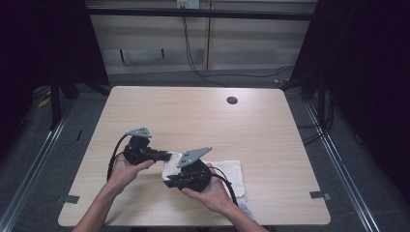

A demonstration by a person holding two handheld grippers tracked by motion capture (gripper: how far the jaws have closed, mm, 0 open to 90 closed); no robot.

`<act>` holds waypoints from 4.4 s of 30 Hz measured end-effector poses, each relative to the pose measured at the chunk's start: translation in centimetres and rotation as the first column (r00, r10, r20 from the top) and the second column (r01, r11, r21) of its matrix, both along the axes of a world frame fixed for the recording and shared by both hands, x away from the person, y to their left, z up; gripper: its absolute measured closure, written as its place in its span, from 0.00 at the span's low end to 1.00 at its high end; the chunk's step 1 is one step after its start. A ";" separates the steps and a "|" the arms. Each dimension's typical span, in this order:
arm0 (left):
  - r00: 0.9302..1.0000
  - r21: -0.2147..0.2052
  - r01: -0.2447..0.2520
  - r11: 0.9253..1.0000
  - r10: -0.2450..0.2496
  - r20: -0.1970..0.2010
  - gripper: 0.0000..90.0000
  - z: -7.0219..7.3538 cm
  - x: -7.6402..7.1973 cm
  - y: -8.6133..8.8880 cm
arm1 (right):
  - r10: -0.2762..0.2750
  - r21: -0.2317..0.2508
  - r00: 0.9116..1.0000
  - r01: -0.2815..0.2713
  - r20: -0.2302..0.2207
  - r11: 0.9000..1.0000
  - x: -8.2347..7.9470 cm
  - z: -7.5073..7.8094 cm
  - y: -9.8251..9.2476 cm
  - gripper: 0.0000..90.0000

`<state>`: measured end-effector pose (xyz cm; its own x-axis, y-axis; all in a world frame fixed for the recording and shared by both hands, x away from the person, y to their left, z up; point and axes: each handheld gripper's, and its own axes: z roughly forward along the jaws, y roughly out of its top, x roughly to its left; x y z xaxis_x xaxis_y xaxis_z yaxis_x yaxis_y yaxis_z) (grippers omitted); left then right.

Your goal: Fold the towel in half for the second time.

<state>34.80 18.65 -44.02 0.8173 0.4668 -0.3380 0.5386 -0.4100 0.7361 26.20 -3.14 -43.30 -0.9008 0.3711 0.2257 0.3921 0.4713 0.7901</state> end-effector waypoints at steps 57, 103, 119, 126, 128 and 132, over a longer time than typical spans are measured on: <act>0.992 0.072 0.118 0.990 -0.114 -0.052 0.95 -0.3 1.2 -11.3 | -0.168 0.023 0.986 0.168 0.017 0.986 -2.1 -0.6 -8.4 0.92; 0.997 0.025 0.063 0.998 -0.064 0.032 0.55 -0.1 -0.4 -10.7 | -0.419 -0.043 0.907 0.421 0.049 0.906 -1.7 -1.9 -17.0 0.61; 0.995 0.061 -0.071 0.996 0.067 0.075 0.30 -0.3 -3.4 -2.2 | -0.503 0.026 0.862 0.502 0.058 0.864 -1.4 -0.8 -22.2 0.51; 0.991 0.063 -0.119 0.991 0.115 0.071 0.22 -0.9 -5.0 1.2 | -0.549 0.015 0.834 0.549 0.055 0.836 -2.4 -1.5 -24.6 0.47; 0.985 0.052 -0.158 0.986 0.153 0.076 0.22 -1.0 -5.4 2.3 | -0.566 0.019 0.822 0.566 0.058 0.824 -2.6 -1.5 -25.3 0.46; 0.977 0.024 -0.207 0.978 0.205 0.052 0.19 -1.5 -6.3 4.7 | -0.603 0.034 0.796 0.602 0.051 0.798 -3.1 -2.0 -26.4 0.43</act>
<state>28.53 23.39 -45.56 0.7177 0.6361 -0.2834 0.5773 -0.3160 0.7529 23.09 -29.52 -45.33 -0.5076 0.8398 0.1924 0.5476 0.1421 0.8246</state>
